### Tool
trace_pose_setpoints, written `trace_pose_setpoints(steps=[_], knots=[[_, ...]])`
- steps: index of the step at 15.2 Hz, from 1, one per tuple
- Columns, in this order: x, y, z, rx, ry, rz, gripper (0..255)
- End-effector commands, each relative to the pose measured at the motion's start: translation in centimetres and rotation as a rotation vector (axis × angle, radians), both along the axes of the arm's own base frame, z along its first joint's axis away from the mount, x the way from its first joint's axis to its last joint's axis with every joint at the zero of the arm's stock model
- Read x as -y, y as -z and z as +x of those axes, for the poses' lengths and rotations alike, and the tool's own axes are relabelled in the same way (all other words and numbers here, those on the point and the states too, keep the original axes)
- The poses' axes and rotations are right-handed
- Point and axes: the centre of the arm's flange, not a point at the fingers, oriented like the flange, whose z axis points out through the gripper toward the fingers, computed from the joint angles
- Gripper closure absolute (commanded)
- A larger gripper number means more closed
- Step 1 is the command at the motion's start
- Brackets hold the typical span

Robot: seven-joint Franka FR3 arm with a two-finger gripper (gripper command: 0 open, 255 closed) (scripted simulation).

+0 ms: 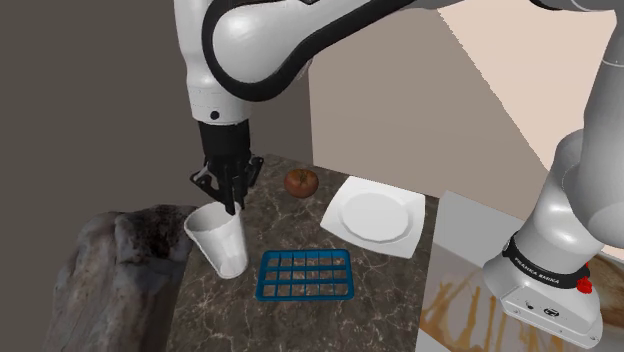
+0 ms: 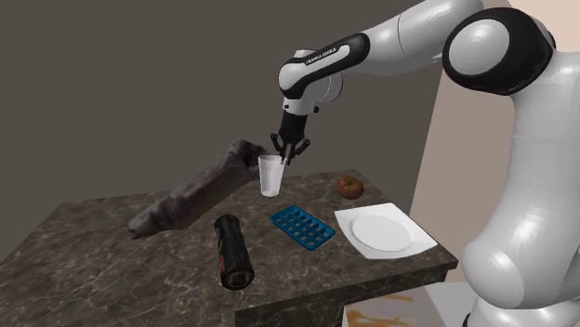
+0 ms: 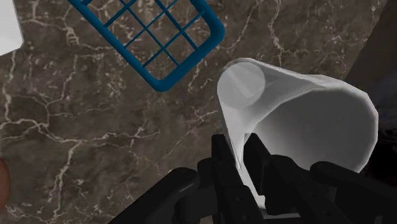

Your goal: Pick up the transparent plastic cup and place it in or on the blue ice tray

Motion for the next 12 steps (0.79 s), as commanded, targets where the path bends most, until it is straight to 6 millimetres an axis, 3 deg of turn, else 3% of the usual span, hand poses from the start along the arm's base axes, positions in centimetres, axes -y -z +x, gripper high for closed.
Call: trace_pose_setpoints(steps=[1, 6, 12], knots=[[-0.2, -1.3, 0.0, 0.003, -0.001, 0.003, 255], [-0.2, -3.5, 0.0, 0.003, -0.001, 0.003, 255], [4.2, -6.3, -6.0, 0.003, -0.001, 0.003, 255]])
